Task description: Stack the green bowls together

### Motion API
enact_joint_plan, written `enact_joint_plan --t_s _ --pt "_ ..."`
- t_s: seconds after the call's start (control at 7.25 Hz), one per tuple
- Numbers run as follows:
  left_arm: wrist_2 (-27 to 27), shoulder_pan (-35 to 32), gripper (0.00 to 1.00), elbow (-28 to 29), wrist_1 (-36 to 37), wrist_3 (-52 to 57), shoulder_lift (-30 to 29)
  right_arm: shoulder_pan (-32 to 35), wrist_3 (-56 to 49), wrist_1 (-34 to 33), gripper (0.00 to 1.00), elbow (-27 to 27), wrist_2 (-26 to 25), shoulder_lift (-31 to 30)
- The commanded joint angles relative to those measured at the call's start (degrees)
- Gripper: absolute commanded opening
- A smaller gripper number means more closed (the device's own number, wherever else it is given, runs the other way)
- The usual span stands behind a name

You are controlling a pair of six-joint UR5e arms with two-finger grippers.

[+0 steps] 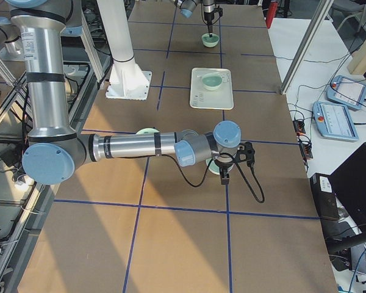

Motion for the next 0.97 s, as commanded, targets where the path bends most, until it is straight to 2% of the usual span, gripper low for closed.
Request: enact_joint_plan --t_s 0.0,0.41,0.55,0.83 --pt "0.1 0.8 0.63 0.6 -0.4 0.0 0.0 -1.4 0.6 0.2 1.0 0.1 -0.1 0.1" --pt "0.0 0.6 0.0 0.0 -0.5 -0.1 0.6 -3.3 0.6 0.2 1.0 -0.5 -1.4 -0.1" --pt "-0.8 0.3 0.0 -3.4 0.2 -0.1 1.4 -4.2 0.6 0.1 1.0 -1.0 -3.0 -0.1" --pt "-8.9 -1.0 0.0 -11.9 6.6 -0.2 3.5 -5.2 0.6 0.1 1.0 -3.1 -3.2 1.1"
